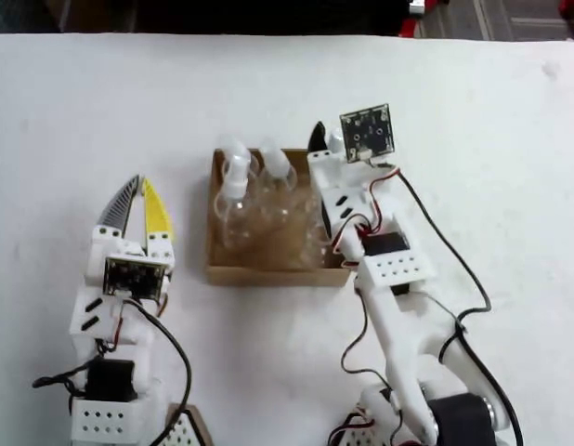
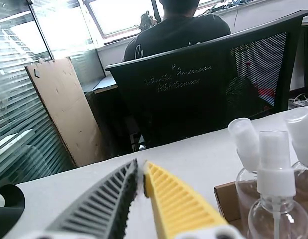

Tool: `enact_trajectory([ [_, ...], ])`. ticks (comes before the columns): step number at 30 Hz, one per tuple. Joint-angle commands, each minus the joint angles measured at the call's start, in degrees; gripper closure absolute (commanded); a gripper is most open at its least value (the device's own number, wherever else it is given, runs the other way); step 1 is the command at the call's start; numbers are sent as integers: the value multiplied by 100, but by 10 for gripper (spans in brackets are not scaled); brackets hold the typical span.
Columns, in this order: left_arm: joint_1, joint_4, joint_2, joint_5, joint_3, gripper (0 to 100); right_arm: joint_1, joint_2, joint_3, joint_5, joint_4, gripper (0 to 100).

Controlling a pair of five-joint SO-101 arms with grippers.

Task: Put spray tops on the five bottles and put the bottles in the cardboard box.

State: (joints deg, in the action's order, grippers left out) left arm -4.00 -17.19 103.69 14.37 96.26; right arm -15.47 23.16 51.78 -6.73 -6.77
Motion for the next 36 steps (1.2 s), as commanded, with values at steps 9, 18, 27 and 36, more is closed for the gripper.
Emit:
enact_trajectory([
  [9,-48,149,110,26,-26,980,936,2475,-1609,1380,3512,829],
  [18,-48,114,110,26,-26,980,2730,2097,-2840,105,6299,829],
  [27,-84,105,110,26,-26,980,3468,2114,-2646,-3692,7899,829],
  [36,-92,105,110,26,-26,980,3855,2114,-1556,-4378,7547,829],
])
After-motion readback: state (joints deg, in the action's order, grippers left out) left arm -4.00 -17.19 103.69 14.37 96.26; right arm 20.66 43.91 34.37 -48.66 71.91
